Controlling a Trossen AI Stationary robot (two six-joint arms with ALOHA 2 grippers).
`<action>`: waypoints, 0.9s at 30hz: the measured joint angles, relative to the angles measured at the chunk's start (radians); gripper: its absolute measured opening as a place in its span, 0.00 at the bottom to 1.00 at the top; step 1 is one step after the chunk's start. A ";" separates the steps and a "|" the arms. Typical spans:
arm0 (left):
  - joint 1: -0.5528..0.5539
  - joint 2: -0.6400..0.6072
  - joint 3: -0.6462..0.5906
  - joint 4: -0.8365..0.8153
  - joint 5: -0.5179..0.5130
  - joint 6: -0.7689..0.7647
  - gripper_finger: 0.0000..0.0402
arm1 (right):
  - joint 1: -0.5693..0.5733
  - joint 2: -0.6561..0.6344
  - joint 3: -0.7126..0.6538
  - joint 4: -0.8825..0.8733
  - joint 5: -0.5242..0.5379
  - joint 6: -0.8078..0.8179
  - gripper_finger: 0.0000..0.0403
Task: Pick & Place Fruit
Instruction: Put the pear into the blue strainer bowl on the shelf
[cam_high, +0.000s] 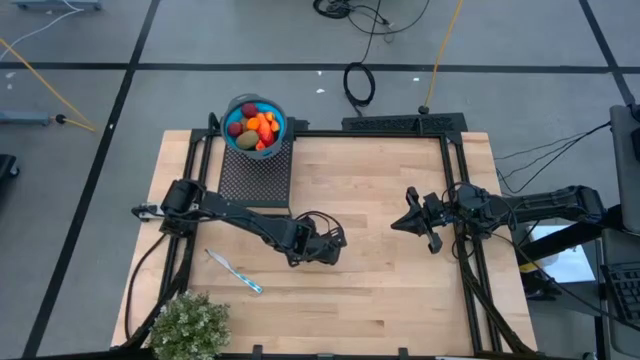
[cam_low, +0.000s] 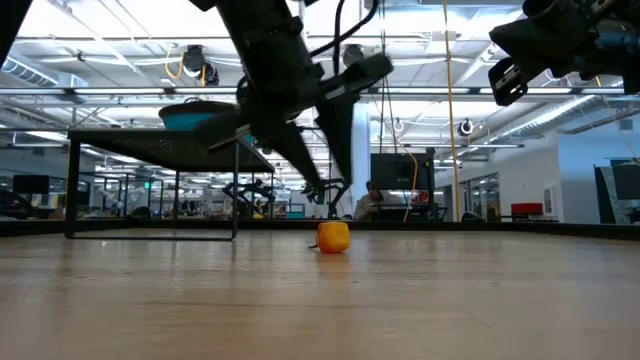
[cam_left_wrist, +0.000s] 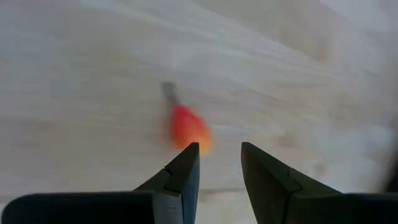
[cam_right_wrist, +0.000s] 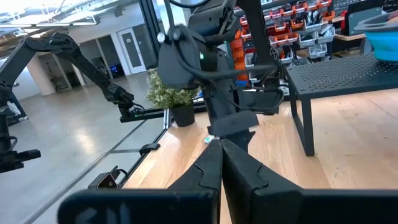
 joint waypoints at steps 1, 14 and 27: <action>0.000 -0.002 0.000 0.020 -0.012 0.026 0.29 | 0.000 0.000 0.000 0.000 0.000 0.000 0.00; 0.000 -0.002 0.001 0.228 -0.056 0.282 0.29 | 0.000 0.000 0.000 0.000 0.000 0.000 0.00; 0.000 -0.002 0.001 0.160 -0.060 0.196 0.34 | 0.000 0.000 0.000 0.000 -0.001 0.000 0.00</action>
